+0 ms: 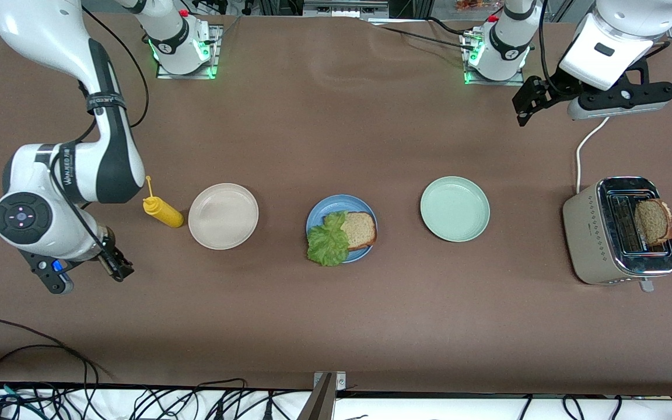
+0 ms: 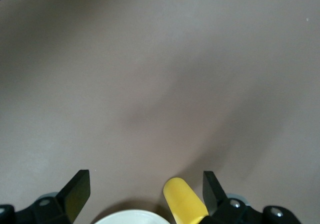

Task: Make sandwich in blue plate with both arms
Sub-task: 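Position the right gripper beside the yellow mustard bottle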

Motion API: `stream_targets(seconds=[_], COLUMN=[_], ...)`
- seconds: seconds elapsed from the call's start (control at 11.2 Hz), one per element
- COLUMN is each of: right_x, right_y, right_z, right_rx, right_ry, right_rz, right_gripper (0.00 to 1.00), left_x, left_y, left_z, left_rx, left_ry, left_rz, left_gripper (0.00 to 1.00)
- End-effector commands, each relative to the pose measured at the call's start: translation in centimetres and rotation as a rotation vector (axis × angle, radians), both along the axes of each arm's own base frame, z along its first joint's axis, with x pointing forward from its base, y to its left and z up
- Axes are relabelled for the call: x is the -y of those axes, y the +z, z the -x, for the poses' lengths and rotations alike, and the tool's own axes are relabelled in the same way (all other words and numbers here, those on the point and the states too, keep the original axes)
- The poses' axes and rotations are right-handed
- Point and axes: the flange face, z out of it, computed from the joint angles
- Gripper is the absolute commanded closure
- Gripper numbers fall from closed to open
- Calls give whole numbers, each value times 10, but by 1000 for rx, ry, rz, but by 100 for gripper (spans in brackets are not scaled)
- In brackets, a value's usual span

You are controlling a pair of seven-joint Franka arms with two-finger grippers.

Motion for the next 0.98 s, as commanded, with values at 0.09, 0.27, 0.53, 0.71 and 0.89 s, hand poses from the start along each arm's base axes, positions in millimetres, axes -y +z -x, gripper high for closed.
stream_targets(seconds=[0.09,0.27,0.53,0.71,0.89], right_x=[69,101,130,134,132], right_y=[-9,-18,-56,-84,-99], right_z=[15,20,38,55,67], right_rx=[-83,-96,-126,-171,-208], right_ry=[104,161,107,92,65], right_rz=[-235,-303,-438,-524,-564], right_gripper=[0,0,0,0,0], left_x=[2,0,-5,-7,-6], left_y=[0,0,0,0,0], left_z=[-7,-8,-9,-9,-9], left_rx=[17,17,16,15,15], left_ry=[10,13,22,26,26], left_rz=[-9,-9,-3,-2,0], left_gripper=[0,0,0,0,0])
